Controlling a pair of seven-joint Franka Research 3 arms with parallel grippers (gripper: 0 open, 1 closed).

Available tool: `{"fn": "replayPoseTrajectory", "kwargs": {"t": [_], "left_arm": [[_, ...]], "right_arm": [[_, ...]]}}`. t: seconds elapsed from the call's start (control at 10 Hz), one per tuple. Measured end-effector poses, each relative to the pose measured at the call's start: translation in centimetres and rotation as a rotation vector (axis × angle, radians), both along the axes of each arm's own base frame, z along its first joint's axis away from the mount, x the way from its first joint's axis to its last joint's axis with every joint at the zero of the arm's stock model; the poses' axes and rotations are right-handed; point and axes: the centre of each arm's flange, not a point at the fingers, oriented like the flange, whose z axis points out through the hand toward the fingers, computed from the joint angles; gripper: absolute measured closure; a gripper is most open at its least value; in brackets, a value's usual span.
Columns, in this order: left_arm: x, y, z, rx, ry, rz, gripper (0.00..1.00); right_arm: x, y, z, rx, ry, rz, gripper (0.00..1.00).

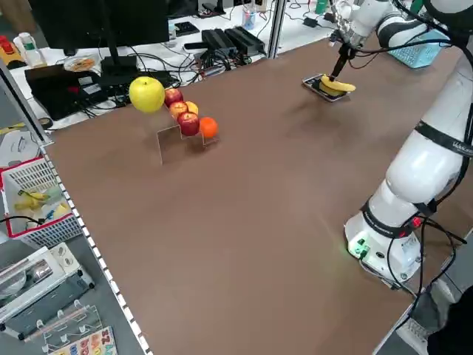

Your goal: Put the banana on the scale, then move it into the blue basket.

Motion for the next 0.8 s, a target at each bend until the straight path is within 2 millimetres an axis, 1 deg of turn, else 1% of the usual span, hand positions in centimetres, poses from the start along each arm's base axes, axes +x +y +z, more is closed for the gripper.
{"fn": "replayPoseTrajectory", "kwargs": {"t": [0.1,0.2,0.3,0.4,0.6,0.7,0.8], "left_arm": [[0.0,0.8,0.0,0.001,-0.001,-0.009,0.00],[0.1,0.8,-0.2,0.001,0.003,-0.013,0.00],[0.2,0.6,-0.4,0.002,0.008,-0.015,0.00],[0.3,0.3,-0.6,0.004,0.010,-0.020,0.00],[0.3,-0.1,-0.5,0.005,0.007,-0.026,0.00],[0.3,0.4,-0.3,0.003,0.003,-0.018,0.00],[0.3,0.6,-0.2,0.001,0.002,-0.016,0.00]], "right_arm": [[-0.4,0.2,-1.3,-0.012,0.011,0.007,0.00],[-0.7,0.5,-2.3,-0.012,0.013,0.012,0.00],[-0.7,0.6,-2.9,-0.003,0.006,0.015,0.00],[-0.8,0.6,-3.3,-0.001,0.003,0.017,0.03],[-0.6,0.5,-3.4,0.007,0.000,-0.009,0.34],[-0.5,0.4,-3.1,0.013,-0.004,-0.022,0.53],[-0.1,0.2,-2.7,0.022,-0.007,-0.045,0.66]]}}
